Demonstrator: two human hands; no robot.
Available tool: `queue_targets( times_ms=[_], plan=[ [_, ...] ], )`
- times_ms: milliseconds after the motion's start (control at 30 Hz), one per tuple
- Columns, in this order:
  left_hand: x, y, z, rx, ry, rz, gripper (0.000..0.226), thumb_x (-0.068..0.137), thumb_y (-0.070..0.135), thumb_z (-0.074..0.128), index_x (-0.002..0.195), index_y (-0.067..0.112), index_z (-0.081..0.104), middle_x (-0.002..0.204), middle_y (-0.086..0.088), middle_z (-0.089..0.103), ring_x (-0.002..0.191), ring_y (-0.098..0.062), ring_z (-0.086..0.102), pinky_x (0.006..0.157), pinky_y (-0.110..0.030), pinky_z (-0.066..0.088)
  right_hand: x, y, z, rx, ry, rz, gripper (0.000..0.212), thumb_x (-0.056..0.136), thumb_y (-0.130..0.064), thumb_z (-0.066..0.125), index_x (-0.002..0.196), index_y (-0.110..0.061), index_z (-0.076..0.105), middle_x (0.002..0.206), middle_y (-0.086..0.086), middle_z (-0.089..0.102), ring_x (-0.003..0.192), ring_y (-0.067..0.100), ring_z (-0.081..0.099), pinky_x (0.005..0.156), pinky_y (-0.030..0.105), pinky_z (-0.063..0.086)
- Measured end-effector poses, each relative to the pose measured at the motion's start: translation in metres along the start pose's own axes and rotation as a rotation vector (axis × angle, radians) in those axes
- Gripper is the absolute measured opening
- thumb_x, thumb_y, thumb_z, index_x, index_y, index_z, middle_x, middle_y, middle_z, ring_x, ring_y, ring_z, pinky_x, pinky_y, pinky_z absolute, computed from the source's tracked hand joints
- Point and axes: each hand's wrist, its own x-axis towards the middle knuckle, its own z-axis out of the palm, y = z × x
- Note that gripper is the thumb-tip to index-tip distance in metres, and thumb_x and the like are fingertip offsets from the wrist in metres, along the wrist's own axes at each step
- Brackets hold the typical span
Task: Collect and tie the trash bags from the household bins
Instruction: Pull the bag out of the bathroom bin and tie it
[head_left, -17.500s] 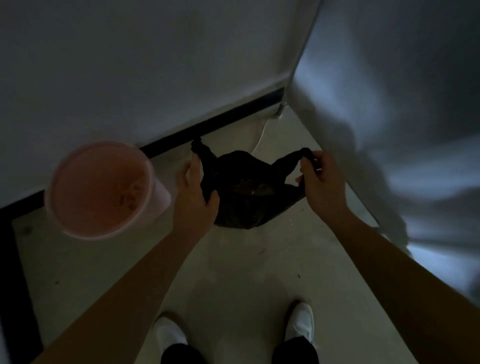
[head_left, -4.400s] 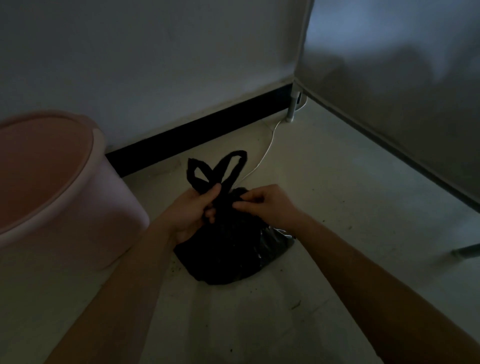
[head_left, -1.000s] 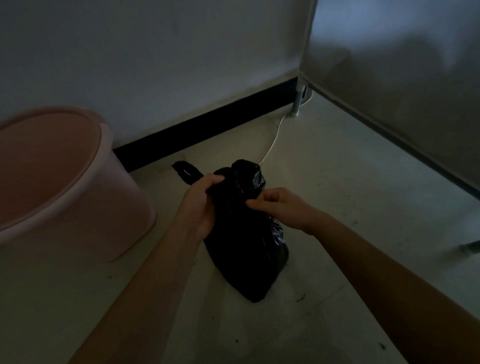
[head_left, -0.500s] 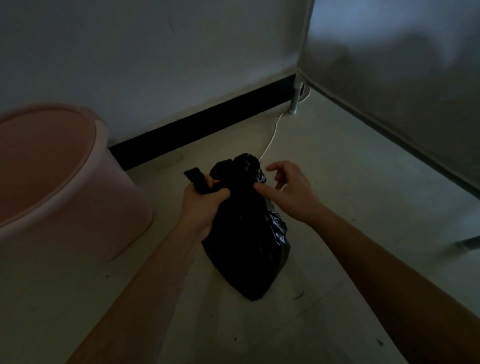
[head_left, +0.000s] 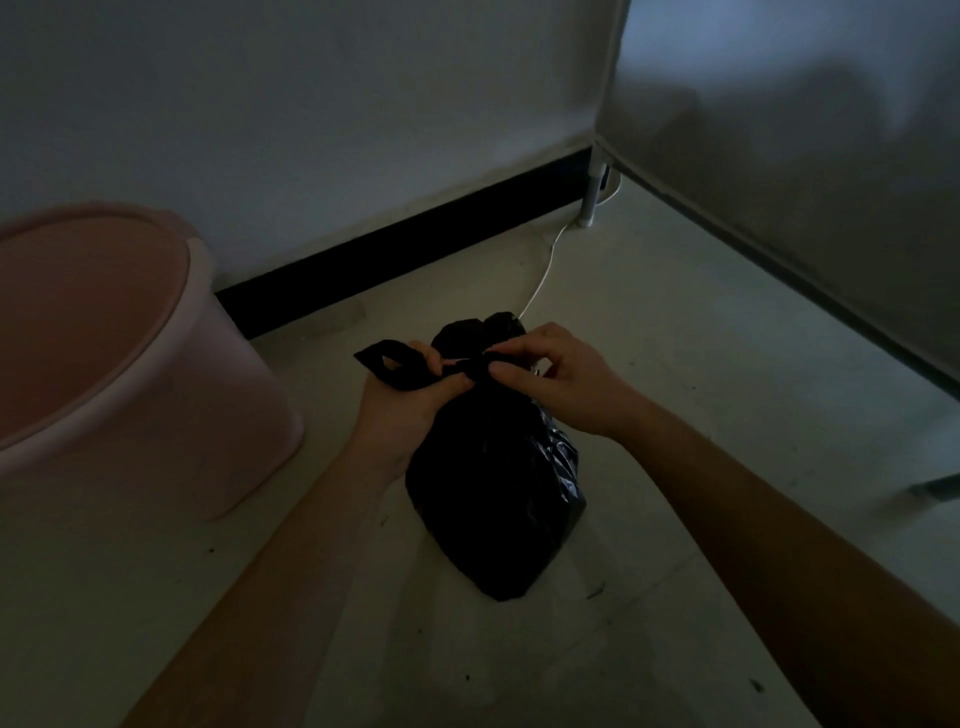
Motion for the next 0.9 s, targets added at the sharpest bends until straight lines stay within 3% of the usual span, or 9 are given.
queue_targets(
  times_ms=[67, 167, 267, 467, 567, 633, 700, 767, 900],
  plan=[
    [0.000, 0.003, 0.001, 0.060, -0.019, 0.045, 0.028, 0.080, -0.006, 0.076, 0.075, 0.007, 0.052, 0.103, -0.022, 0.073, 0.102, -0.032, 0.071, 0.088, -0.042, 0.058, 0.002, 0.004, 0.003, -0.006, 0.066, -0.031, 0.011, 0.090, -0.031, 0.070, 0.100, -0.035, 0.069, 0.097, -0.004, 0.056, 0.096, 0.012, 0.058, 0.090, 0.026, 0.046],
    [0.002, 0.002, -0.006, 0.115, -0.009, 0.066, 0.023, 0.087, 0.000, 0.072, 0.078, 0.008, 0.052, 0.096, -0.015, 0.072, 0.094, -0.023, 0.071, 0.085, -0.030, 0.057, 0.003, 0.010, 0.000, -0.118, 0.123, -0.102, 0.009, 0.093, -0.028, 0.066, 0.100, -0.025, 0.069, 0.099, -0.004, 0.055, 0.093, 0.014, 0.058, 0.085, 0.028, 0.047],
    [0.005, -0.011, -0.029, 0.128, 0.040, 0.031, 0.036, 0.089, 0.008, 0.072, 0.067, 0.020, 0.046, 0.077, -0.012, 0.057, 0.080, -0.024, 0.062, 0.086, -0.039, 0.054, -0.002, 0.025, -0.010, -0.392, 0.118, -0.153, 0.013, 0.095, -0.028, 0.062, 0.101, -0.018, 0.068, 0.105, -0.001, 0.057, 0.096, 0.018, 0.055, 0.077, 0.031, 0.043],
    [0.005, -0.032, -0.052, 0.130, 0.053, -0.059, 0.044, 0.090, 0.008, 0.072, 0.061, 0.026, 0.043, 0.067, -0.002, 0.054, 0.087, -0.027, 0.063, 0.098, -0.050, 0.052, -0.010, 0.050, -0.012, -0.531, 0.145, -0.188, 0.010, 0.095, -0.023, 0.064, 0.097, -0.014, 0.067, 0.103, 0.004, 0.060, 0.088, 0.027, 0.058, 0.068, 0.030, 0.041],
    [0.003, -0.036, -0.053, 0.118, 0.111, -0.083, 0.032, 0.089, 0.011, 0.072, 0.068, 0.020, 0.050, 0.080, -0.009, 0.061, 0.093, -0.030, 0.067, 0.093, -0.048, 0.054, -0.013, 0.054, -0.005, -0.393, 0.177, -0.108, 0.011, 0.094, -0.030, 0.063, 0.098, -0.020, 0.067, 0.101, -0.002, 0.058, 0.087, 0.019, 0.061, 0.069, 0.038, 0.054],
    [-0.001, -0.040, -0.051, 0.128, 0.190, -0.129, 0.015, 0.089, 0.026, 0.073, 0.092, 0.017, 0.062, 0.102, -0.007, 0.068, 0.106, -0.026, 0.067, 0.093, -0.044, 0.054, -0.016, 0.056, 0.002, -0.226, 0.200, 0.087, 0.024, 0.093, -0.044, 0.060, 0.110, -0.027, 0.062, 0.112, -0.006, 0.058, 0.098, 0.011, 0.061, 0.079, 0.042, 0.057],
    [-0.005, -0.048, -0.043, 0.105, 0.273, -0.210, 0.034, 0.095, 0.044, 0.061, 0.118, 0.018, 0.058, 0.115, 0.002, 0.066, 0.111, -0.015, 0.064, 0.091, -0.033, 0.048, -0.020, 0.054, 0.009, 0.027, 0.198, 0.313, 0.061, 0.087, -0.064, 0.055, 0.137, -0.029, 0.047, 0.137, -0.001, 0.050, 0.120, 0.015, 0.054, 0.098, 0.046, 0.051],
    [-0.005, -0.056, -0.031, 0.075, 0.252, -0.344, 0.048, 0.097, 0.061, 0.044, 0.125, 0.024, 0.058, 0.114, 0.010, 0.065, 0.104, -0.005, 0.061, 0.087, -0.029, 0.045, -0.021, 0.050, 0.021, 0.201, 0.127, 0.458, 0.086, 0.082, -0.078, 0.048, 0.153, -0.035, 0.024, 0.154, 0.002, 0.032, 0.135, 0.021, 0.042, 0.112, 0.047, 0.037],
    [-0.005, -0.071, -0.017, 0.109, 0.084, -0.432, 0.070, 0.087, 0.079, 0.040, 0.138, 0.034, 0.058, 0.129, 0.005, 0.067, 0.113, -0.011, 0.065, 0.089, -0.029, 0.052, -0.023, 0.048, 0.049, 0.160, 0.018, 0.483, 0.075, 0.092, -0.067, 0.041, 0.155, -0.044, 0.008, 0.156, 0.000, 0.028, 0.138, 0.021, 0.037, 0.109, 0.033, 0.025]
  ],
)
